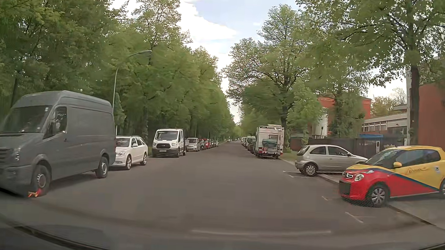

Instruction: Follow the waypoints while adhering to traffic rules and regulations

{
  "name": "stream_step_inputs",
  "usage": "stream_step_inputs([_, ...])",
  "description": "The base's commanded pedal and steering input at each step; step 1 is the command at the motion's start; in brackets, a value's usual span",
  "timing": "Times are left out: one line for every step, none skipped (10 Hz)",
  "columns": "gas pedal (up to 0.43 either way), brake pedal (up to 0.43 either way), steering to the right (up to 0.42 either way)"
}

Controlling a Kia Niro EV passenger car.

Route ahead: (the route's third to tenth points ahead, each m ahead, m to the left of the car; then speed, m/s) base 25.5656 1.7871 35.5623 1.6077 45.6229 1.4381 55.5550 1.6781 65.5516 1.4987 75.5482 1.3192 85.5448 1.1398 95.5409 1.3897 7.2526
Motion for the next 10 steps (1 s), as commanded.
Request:
stream_step_inputs([0.339,0.018,-0.003])
stream_step_inputs([0.339,0.018,-0.003])
stream_step_inputs([0.339,0.018,-0.003])
stream_step_inputs([0.339,0.018,0.001])
stream_step_inputs([0.350,0.018,0.000])
stream_step_inputs([0.350,0.018,-0.012])
stream_step_inputs([0.350,0.018,-0.017])
stream_step_inputs([0.350,0.018,-0.013])
stream_step_inputs([0.350,0.018,-0.007])
stream_step_inputs([0.350,0.018,-0.006])
